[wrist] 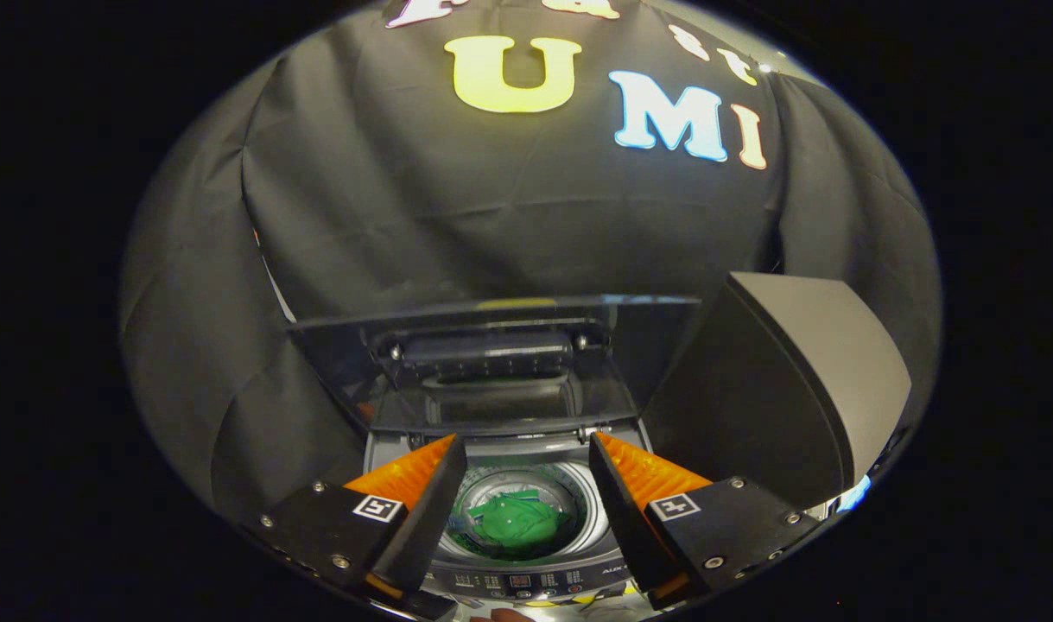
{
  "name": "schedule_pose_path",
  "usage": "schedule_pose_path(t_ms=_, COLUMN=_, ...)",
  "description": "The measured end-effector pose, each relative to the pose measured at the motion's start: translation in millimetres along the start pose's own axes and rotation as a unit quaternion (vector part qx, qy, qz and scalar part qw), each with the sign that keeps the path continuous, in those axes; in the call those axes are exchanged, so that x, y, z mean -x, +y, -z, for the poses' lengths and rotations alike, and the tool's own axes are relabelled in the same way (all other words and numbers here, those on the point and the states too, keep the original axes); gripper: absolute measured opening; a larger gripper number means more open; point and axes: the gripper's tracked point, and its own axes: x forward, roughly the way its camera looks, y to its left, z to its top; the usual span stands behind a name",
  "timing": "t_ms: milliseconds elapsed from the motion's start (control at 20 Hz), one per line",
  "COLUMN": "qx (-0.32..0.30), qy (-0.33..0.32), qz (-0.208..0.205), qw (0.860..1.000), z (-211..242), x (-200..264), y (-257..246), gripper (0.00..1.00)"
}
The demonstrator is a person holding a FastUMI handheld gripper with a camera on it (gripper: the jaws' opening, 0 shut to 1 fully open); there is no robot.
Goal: Put the clothes into the washing machine and then close the washing machine lid.
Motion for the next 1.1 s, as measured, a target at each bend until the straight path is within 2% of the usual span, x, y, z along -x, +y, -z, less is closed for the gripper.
schedule_pose_path(t_ms=250, qx=-0.004, qy=-0.023, qz=-0.001, qw=1.0, z=-32, x=5, y=0, gripper=0.88)
schedule_pose_path(t_ms=500, qx=-0.017, qy=-0.037, qz=-0.003, qw=0.999, z=-60, x=-10, y=-5, gripper=0.88)
schedule_pose_path(t_ms=850, qx=-0.01, qy=-0.047, qz=-0.013, qw=0.999, z=-115, x=-54, y=-5, gripper=0.88)
schedule_pose_path(t_ms=1100, qx=0.007, qy=-0.029, qz=-0.016, qw=0.999, z=-133, x=-89, y=-1, gripper=0.88)
